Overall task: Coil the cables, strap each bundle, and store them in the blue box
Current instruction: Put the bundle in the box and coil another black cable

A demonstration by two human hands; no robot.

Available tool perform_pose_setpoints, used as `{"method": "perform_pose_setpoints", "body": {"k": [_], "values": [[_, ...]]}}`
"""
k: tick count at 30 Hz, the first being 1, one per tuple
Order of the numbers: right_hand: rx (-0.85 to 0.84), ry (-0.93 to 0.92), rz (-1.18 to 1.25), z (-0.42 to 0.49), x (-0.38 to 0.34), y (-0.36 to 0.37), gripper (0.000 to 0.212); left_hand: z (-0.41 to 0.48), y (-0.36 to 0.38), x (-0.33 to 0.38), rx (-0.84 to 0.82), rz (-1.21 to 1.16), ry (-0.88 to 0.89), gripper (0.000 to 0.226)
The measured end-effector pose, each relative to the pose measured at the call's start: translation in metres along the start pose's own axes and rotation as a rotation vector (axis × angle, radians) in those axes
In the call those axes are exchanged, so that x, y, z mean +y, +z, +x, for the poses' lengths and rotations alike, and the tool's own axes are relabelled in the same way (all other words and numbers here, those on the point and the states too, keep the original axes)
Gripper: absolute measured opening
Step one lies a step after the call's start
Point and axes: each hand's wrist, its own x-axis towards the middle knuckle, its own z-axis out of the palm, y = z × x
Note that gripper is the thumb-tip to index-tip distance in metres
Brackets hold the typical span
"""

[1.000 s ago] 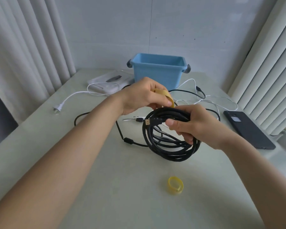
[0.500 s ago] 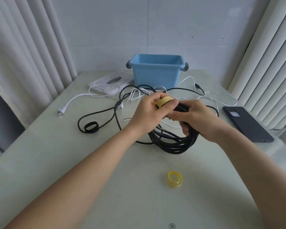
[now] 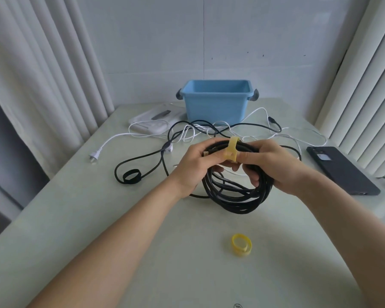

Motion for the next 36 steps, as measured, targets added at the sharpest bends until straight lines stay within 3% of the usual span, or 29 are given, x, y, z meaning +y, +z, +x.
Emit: {"method": "perform_pose_setpoints", "body": {"k": [5, 13, 19, 27, 30, 36], "values": [[-0.046, -0.002, 0.087, 0.010, -0.006, 0.006, 0.010, -0.004, -0.002, 0.005, 0.105, 0.008, -0.022, 0.021], [-0.135, -0.040, 0.093, 0.031, -0.014, 0.041, 0.010, -0.031, -0.022, 0.011, 0.261, -0.042, -0.038, 0.025], [-0.114, -0.043, 0.032, 0.029, -0.009, 0.051, 0.013, -0.044, -0.029, 0.005, 0.234, -0.085, -0.077, 0.029], [-0.047, -0.008, 0.209, 0.021, -0.009, 0.053, 0.022, -0.040, -0.036, 0.001, 0.151, -0.080, -0.089, 0.024], [-0.041, -0.016, 0.187, 0.019, -0.009, 0.055, 0.029, -0.040, -0.039, -0.001, 0.110, -0.032, -0.060, 0.024], [-0.065, 0.007, 0.214, 0.014, -0.009, 0.052, 0.023, -0.043, -0.039, 0.000, 0.064, 0.120, 0.100, 0.035]]}}
